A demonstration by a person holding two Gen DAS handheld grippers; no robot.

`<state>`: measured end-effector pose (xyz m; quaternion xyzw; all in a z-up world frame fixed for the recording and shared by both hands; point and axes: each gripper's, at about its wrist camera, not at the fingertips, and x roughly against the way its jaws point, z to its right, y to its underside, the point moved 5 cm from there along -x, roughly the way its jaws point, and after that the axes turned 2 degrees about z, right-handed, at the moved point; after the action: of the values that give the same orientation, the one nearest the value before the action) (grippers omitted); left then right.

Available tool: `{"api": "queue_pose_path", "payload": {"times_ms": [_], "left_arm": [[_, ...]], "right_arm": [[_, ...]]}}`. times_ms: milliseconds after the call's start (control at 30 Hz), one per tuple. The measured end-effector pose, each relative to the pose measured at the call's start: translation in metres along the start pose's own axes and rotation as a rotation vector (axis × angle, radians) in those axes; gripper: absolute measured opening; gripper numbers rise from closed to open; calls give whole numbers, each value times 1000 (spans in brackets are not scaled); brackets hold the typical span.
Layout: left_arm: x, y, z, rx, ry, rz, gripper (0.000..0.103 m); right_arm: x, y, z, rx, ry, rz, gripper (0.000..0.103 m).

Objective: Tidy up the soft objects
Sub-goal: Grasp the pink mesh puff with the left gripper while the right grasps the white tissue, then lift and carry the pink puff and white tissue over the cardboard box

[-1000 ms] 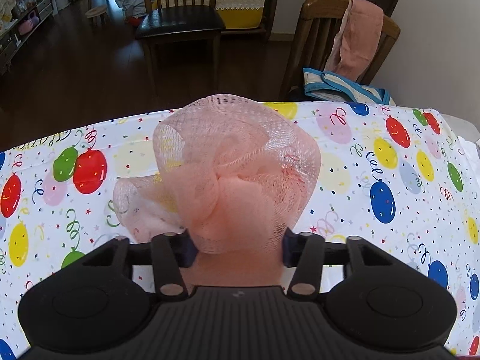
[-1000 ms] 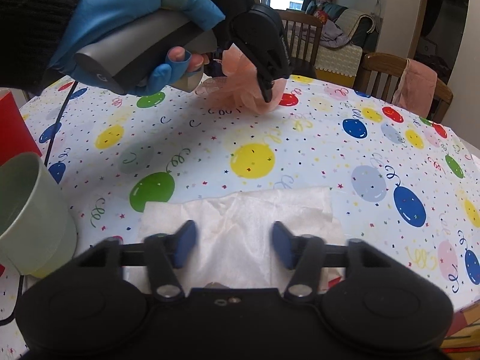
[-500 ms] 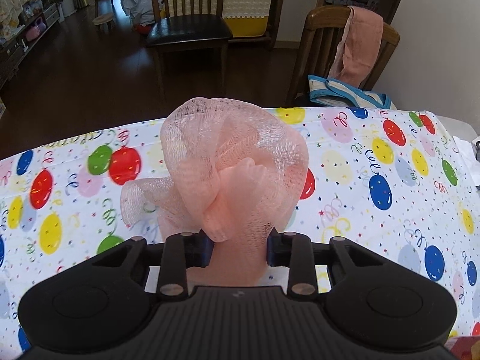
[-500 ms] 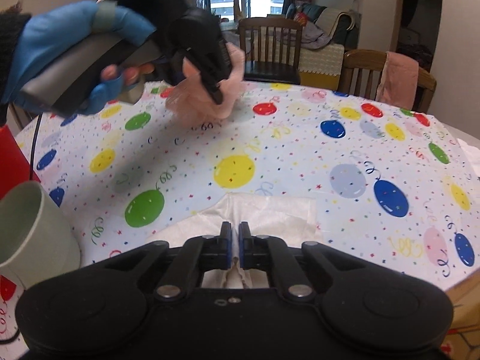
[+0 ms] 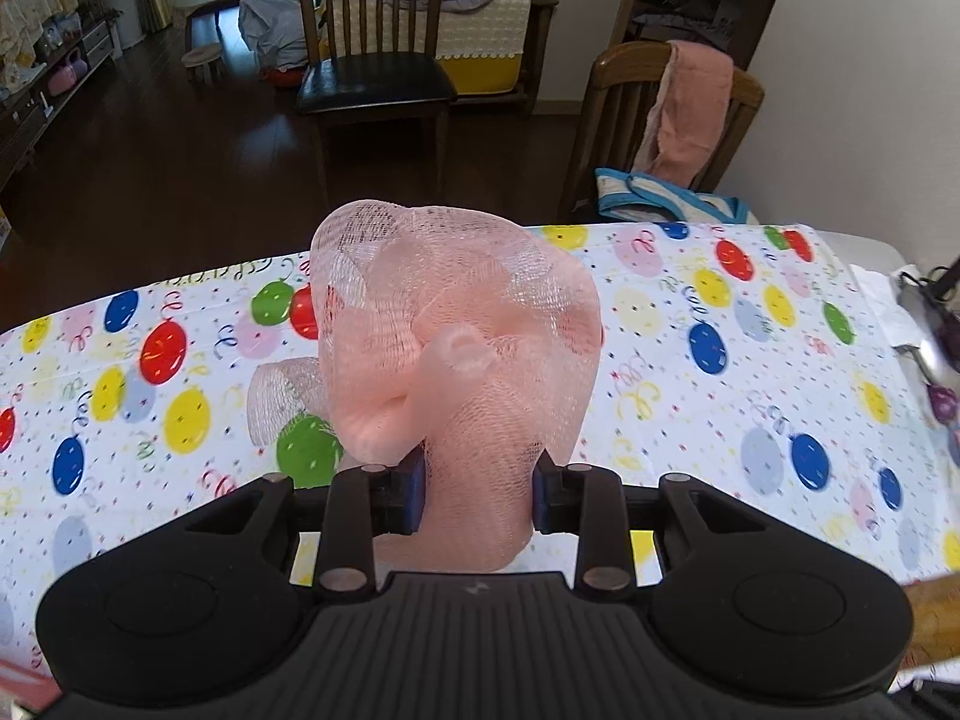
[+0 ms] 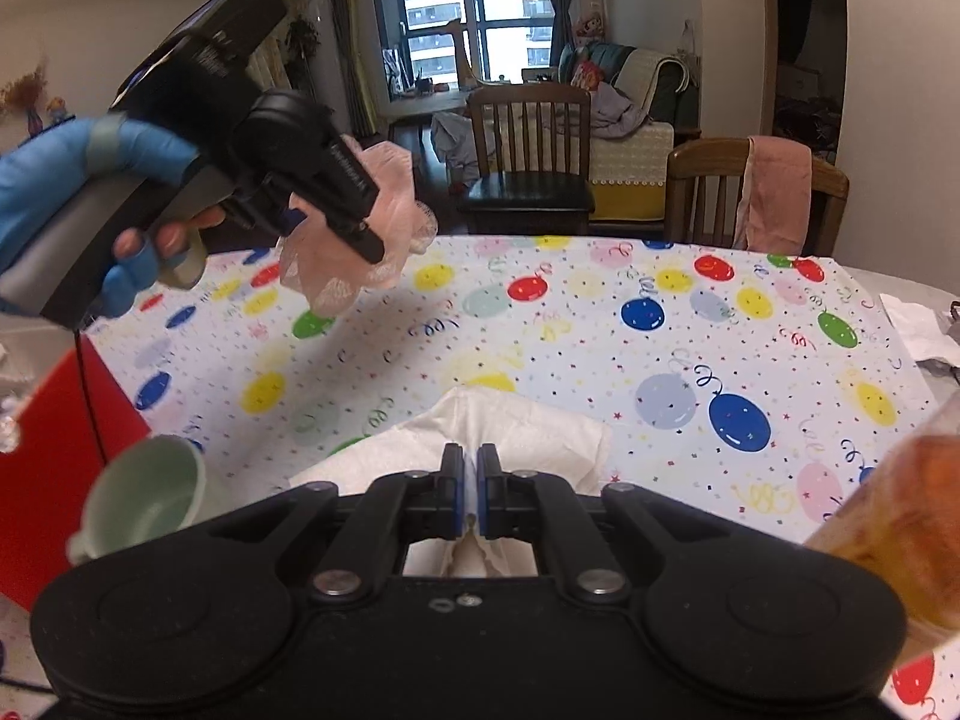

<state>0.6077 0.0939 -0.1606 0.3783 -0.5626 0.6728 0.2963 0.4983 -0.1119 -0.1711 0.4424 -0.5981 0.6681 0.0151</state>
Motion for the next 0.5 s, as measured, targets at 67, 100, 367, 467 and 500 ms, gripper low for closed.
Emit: {"api": "queue_pose_path", "payload": {"times_ms": [67, 100, 367, 467, 500], "left_arm": [[13, 6, -1, -3, 12, 4, 31], [19, 9, -2, -7, 17, 4, 31], [68, 37, -9, -27, 77, -5, 31], [88, 41, -6, -53, 91, 27, 31], [95, 41, -6, -62, 96, 45, 31]], "right_arm": [[10, -4, -3, -1, -6, 8, 4], [15, -6, -5, 1, -6, 13, 4], [55, -18, -23, 26, 11, 65, 3], [66, -20, -28, 28, 30, 79, 4], [70, -20, -30, 27, 37, 83, 4]]}}
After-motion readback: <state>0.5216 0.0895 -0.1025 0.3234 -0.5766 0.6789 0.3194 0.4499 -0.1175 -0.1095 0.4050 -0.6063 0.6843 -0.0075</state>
